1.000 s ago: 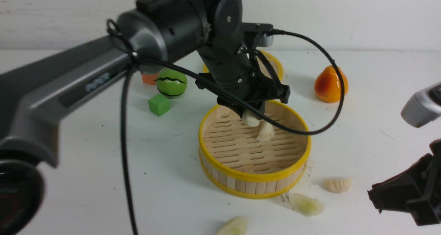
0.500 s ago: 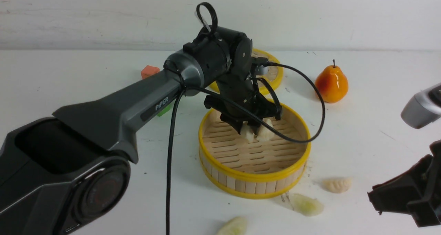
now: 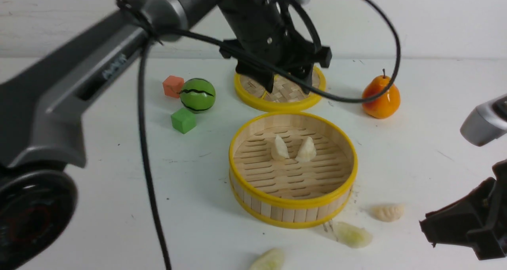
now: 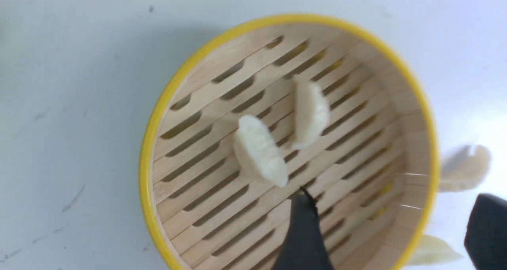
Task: Put the dumplings into the steamer on the white table.
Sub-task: 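Reach for and grasp a dumpling on the table with the left gripper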
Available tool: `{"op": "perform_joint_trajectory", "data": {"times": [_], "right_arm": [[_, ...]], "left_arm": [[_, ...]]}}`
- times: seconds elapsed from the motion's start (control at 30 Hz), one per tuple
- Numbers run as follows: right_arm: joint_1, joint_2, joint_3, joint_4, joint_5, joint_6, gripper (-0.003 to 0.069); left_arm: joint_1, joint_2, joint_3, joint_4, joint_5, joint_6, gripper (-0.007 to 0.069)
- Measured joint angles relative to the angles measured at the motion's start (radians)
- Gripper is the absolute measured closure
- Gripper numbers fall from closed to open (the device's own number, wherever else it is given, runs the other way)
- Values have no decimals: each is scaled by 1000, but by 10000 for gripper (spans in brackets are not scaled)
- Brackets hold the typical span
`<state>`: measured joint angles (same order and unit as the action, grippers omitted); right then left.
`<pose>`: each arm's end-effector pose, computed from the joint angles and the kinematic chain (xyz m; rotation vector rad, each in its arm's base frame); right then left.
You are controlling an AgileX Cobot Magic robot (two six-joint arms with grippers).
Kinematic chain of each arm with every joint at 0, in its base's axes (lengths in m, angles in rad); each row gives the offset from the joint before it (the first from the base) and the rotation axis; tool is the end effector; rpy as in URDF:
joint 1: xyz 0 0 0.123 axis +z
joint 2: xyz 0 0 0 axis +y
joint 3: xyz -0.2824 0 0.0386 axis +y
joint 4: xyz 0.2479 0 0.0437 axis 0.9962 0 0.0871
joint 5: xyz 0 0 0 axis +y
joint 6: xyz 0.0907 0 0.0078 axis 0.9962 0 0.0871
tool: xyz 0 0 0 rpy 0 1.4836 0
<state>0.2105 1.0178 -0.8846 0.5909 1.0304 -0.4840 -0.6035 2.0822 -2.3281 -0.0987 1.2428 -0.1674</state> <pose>0.1667 0.0801 0.3270 -0.6375 2.4279 0.6582 0.3717 -0.2665 0.3816 0.5478 2.4707 -0.4489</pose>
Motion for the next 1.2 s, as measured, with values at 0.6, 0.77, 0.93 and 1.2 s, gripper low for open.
{"op": "perform_joint_trajectory", "data": {"times": [0.6,0.77,0.93,1.2], "right_arm": [[0,-225,2,-169,77,155,545],[0,-323,2,-179,76,157,545],[0,-342,2,-198,94,160,545],[0,-343,2,-207,106,171,545]], "left_arm": [[-218,-321,862,73,-62,64,118],[-269,-241,875,163,-209,64,118],[-269,-166,875,202,-279,64,118],[-269,-38,874,200,-273,63,122]]}}
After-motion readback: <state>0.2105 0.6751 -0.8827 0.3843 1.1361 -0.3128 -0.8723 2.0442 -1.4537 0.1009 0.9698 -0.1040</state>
